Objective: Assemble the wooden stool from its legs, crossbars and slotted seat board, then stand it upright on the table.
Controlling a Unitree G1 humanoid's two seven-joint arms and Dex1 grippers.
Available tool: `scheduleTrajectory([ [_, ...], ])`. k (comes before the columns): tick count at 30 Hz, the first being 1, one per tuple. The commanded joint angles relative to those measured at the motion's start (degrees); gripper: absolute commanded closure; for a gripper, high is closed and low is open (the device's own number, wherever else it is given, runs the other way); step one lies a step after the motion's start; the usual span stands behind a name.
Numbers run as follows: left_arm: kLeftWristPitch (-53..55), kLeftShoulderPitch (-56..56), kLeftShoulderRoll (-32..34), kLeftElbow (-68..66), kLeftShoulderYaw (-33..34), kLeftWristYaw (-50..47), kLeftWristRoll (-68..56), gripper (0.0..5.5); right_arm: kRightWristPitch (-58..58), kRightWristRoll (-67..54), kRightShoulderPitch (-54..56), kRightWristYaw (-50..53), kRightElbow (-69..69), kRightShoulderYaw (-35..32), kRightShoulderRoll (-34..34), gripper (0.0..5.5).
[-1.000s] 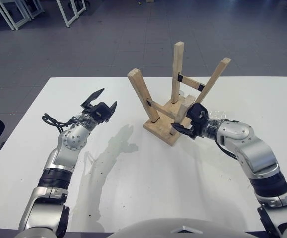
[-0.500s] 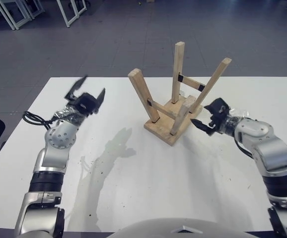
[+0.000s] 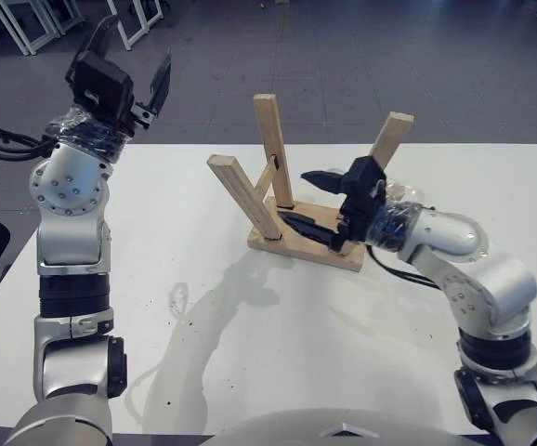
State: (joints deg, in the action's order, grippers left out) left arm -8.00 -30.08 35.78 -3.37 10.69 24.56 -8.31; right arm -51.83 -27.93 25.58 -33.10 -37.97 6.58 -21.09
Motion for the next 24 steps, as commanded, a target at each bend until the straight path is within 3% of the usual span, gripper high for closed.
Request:
scheduleTrajectory([
  [1,7.1,-3.1,1.1,-0.3,2.5,10.4,-12.8,2.31,-5.1,-7.8,4.3,1.1,-5.1,-5.9,-0.5,1.73],
  [4,19.0,-3.2,3.3,-1.3,4.3,21.5,-25.4,2.31,-7.7,-14.1,8.8,1.9,-4.5,-12.9,-2.4,1.73],
  [7,25.8,-2.0,8.3,-6.3,4.2,35.2,-30.4,2.31,-9.2,-20.9,12.1,0.3,0.6,-19.9,-6.0,1.73],
  [12,34.1,-5.2,13.4,-14.6,2.6,50.7,-33.1,2.31,-8.5,-26.1,10.1,-9.5,9.2,-23.3,-15.5,1.73],
  [17,30.3,-8.5,10.5,-20.3,-3.8,57.4,-27.0,2.31,-1.6,-20.6,5.4,-19.9,16.7,-18.8,-22.1,1.73],
  [24,23.7,-10.0,6.2,-27.6,-8.2,60.4,-20.2,2.31,8.1,-10.6,6.3,-29.2,29.4,-6.0,-21.6,1.73],
])
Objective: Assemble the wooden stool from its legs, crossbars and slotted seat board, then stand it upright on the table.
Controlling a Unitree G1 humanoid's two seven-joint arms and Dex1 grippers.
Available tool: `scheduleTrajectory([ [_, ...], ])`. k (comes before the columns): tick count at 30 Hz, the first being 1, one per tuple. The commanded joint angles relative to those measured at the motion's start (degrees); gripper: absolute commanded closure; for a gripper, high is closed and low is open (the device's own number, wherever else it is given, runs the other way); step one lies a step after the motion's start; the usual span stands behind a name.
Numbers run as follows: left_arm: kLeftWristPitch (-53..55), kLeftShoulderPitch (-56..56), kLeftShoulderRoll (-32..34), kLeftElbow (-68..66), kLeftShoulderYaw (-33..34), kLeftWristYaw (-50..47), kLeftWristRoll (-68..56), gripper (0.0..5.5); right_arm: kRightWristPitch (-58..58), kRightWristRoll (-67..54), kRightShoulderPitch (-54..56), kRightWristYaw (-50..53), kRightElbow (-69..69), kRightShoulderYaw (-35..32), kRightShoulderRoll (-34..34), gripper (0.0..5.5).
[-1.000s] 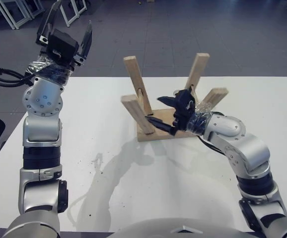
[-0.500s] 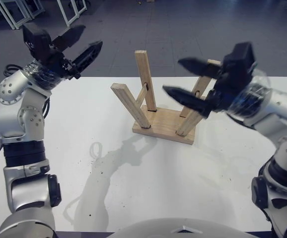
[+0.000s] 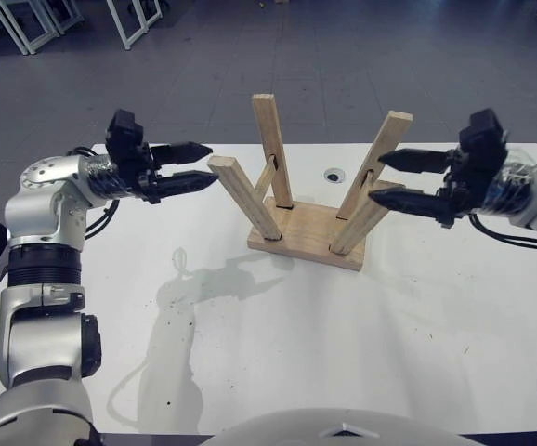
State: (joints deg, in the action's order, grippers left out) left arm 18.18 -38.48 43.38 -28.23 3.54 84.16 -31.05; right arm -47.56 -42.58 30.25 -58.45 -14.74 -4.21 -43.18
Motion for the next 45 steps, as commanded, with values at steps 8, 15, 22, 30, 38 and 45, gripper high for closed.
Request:
scheduleTrajectory([
  [8,-5.1,-5.1,-6.5,-7.8,-2.5,2.3,5.0,2.31,9.6,8.4,4.1,-14.8,19.7,10.1,1.9,1.73],
  [15,0.8,-4.6,-4.1,-3.8,-6.1,8.3,2.9,2.84,12.4,11.1,5.1,-17.8,26.1,9.8,2.7,2.46],
  [22,6.6,-1.3,1.2,3.7,-10.5,8.3,-3.1,3.98,12.6,10.7,3.4,-21.3,27.3,8.5,1.9,3.81],
  [30,18.6,7.4,10.6,24.0,-7.9,8.2,-17.0,4.17,-1.0,-1.9,-4.7,-21.1,9.6,0.1,-3.3,4.08],
  [38,41.9,-16.0,-0.3,-8.6,-8.3,3.5,-16.4,3.76,-25.9,-3.7,20.2,-7.7,48.9,1.9,5.8,3.82],
  [45,31.1,-17.9,-9.1,-40.8,4.2,-18.6,-11.7,3.53,-15.3,9.5,27.7,-6.0,73.2,6.3,14.6,2.81],
])
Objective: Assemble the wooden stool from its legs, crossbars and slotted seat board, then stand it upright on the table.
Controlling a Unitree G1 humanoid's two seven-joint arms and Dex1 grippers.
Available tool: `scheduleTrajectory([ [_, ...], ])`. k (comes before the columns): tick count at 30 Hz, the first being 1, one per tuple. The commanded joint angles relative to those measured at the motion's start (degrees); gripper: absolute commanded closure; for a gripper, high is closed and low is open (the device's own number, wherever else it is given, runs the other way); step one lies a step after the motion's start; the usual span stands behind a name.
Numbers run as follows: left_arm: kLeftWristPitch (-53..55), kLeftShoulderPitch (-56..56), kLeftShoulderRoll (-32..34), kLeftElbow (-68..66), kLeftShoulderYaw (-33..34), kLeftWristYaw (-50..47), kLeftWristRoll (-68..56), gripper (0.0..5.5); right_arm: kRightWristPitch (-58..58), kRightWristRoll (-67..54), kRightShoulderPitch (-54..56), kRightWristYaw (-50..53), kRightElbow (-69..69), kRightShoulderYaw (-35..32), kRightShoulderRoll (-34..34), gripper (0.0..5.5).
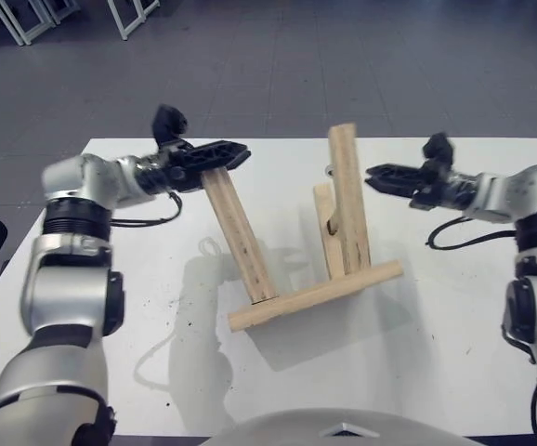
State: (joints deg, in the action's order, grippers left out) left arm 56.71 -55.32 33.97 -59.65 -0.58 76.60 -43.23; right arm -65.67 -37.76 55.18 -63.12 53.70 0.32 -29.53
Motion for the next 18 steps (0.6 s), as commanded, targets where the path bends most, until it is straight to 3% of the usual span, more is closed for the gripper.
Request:
scheduleTrajectory([
  [1,-10.7,-1.6,1.0,-11.8,12.5,-15.7,-0.7,3.53,3.1,6.1,2.5,-2.7,5.5,2.5,0.6,2.81],
  [3,-15.0,-2.8,3.1,-14.6,19.4,-21.9,-3.0,3.53,3.5,8.5,1.0,-5.7,5.2,4.0,-0.3,2.81],
  [7,-16.1,-4.3,5.5,-15.2,25.2,-23.1,-1.8,3.53,5.4,11.0,-0.9,-7.1,5.1,2.7,-1.9,2.81],
  [12,-19.9,-5.2,7.6,-14.2,26.4,-22.0,2.8,3.53,9.1,13.6,-4.3,-6.1,0.1,2.1,-2.9,2.81],
  [16,-26.4,-1.9,10.6,-8.5,22.6,-11.5,9.0,3.53,16.5,15.5,-11.5,-3.1,-11.5,1.2,-4.6,2.81],
  [18,-27.5,8.2,12.2,3.6,20.4,-3.6,9.7,3.53,19.0,15.9,-17.3,-2.4,-20.1,0.8,-6.3,2.81],
])
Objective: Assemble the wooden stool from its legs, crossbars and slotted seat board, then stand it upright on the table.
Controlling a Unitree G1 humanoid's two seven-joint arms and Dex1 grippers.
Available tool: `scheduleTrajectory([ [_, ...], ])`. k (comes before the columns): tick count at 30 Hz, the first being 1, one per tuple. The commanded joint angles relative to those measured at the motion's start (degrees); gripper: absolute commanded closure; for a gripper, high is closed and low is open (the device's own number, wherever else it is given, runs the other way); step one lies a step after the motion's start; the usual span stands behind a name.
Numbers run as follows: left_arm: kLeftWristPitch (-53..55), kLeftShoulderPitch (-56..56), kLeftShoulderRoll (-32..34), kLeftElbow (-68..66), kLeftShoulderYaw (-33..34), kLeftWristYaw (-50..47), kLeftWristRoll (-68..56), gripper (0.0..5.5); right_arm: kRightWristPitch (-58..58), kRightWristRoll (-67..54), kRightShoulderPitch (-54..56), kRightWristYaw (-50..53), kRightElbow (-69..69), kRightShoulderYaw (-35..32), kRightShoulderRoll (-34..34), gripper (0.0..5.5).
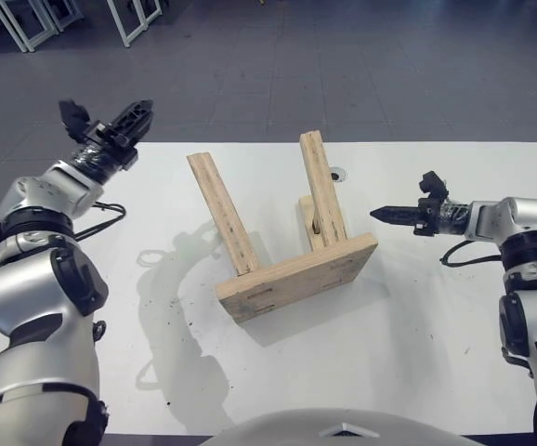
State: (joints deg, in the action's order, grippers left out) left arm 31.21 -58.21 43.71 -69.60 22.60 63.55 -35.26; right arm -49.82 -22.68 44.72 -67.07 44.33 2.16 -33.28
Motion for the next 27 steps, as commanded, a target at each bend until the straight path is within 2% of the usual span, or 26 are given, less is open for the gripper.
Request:
scheduleTrajectory([
  [1,-2.3,19.5,2.4,24.5,-4.1,12.0,1.7,3.53,4.5,1.2,-10.5,1.2,-16.0,-0.9,-4.1,2.81],
  [3,-3.3,32.3,1.9,40.8,-5.5,13.5,1.6,3.33,6.4,1.5,-14.8,0.7,-22.3,-0.8,-6.1,2.78],
  [6,-6.7,49.9,-0.4,62.2,-6.9,10.6,2.8,2.85,10.2,1.8,-20.1,-0.2,-30.0,-1.0,-8.6,2.27],
  [9,-6.7,63.2,-3.1,77.8,-7.6,6.7,2.8,2.31,13.6,2.6,-23.8,-2.8,-34.9,0.5,-10.7,1.64],
  [10,-6.0,67.3,-2.9,82.4,-8.2,6.3,2.7,2.29,14.2,2.5,-25.0,-4.2,-36.7,1.1,-11.6,1.39],
  [11,-5.6,70.4,-2.3,85.7,-8.8,6.3,2.9,2.29,14.6,2.3,-26.1,-5.4,-38.3,1.4,-12.4,1.39],
  [15,-5.9,75.6,0.3,90.3,-8.9,6.3,4.1,2.29,15.3,1.4,-27.9,-7.2,-41.9,1.7,-13.5,1.39],
  [19,-5.8,76.8,1.2,91.7,-8.9,5.5,3.9,2.29,15.4,1.2,-26.3,-6.3,-43.8,3.0,-11.3,1.39],
  [24,-6.3,82.8,5.0,95.2,-11.1,8.5,5.7,2.29,20.9,5.6,-22.4,-4.6,-38.1,7.5,-7.8,1.39],
  [27,-7.0,81.8,5.2,95.9,-12.0,7.9,5.8,2.29,24.2,6.6,-20.5,-5.0,-34.7,8.6,-6.0,1.39],
])
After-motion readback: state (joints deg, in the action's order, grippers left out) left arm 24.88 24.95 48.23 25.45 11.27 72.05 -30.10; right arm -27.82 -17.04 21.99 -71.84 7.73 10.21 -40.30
